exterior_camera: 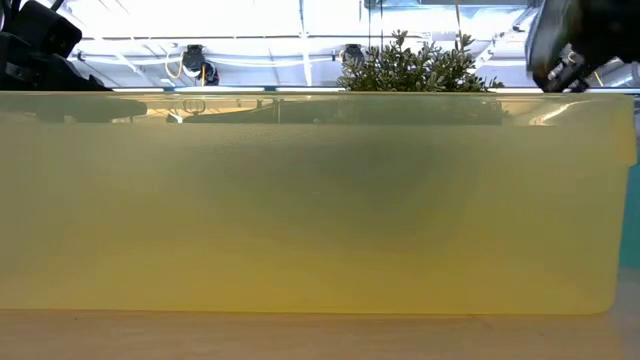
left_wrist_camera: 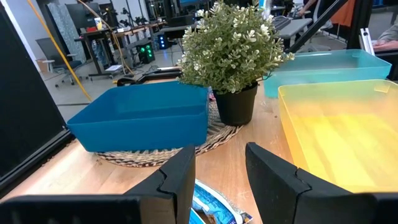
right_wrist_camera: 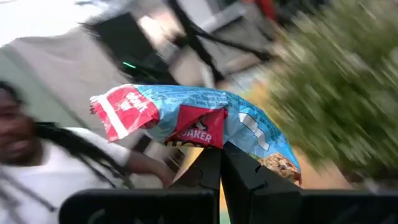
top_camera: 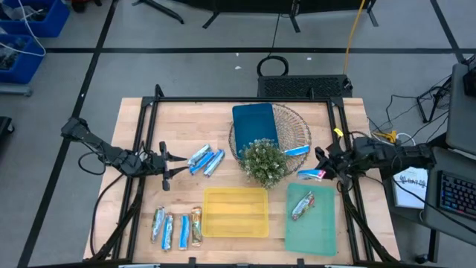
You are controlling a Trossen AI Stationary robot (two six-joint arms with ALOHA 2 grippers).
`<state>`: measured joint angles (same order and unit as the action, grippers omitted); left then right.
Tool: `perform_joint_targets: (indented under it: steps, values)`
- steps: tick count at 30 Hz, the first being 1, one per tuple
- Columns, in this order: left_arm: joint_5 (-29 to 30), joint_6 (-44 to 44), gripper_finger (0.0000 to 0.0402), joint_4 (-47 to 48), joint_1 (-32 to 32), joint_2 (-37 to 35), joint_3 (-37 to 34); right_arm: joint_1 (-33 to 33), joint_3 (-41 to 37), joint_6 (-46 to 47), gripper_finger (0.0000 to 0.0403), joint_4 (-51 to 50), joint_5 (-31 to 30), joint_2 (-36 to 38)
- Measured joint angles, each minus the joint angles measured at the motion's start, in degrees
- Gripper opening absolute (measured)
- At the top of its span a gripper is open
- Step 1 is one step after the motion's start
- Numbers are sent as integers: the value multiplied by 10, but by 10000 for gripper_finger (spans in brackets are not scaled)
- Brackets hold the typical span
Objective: Pick and place Granola Bars by type
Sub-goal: Put the green granola bar into the light green bin
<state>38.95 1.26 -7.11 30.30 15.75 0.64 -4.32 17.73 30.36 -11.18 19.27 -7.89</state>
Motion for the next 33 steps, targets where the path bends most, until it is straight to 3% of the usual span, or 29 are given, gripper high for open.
perform_joint_targets:
  steps: [4, 10, 22, 28, 33]
  values:
    - [0, 0, 145, 0, 0, 0, 0, -50, 22, 29, 0, -59, -69, -37]
    - [0, 0, 145, 0, 0, 0, 0, -139, 58, 41, 0, -63, -103, -133]
    - [0, 0, 145, 0, 0, 0, 0, -327, 193, 135, 0, -178, -241, -418]
    - [0, 0, 145, 0, 0, 0, 0, -368, 232, 140, 0, -174, -268, -518]
    - [0, 0, 145, 0, 0, 0, 0, -370, 234, 155, 0, -186, -285, -547]
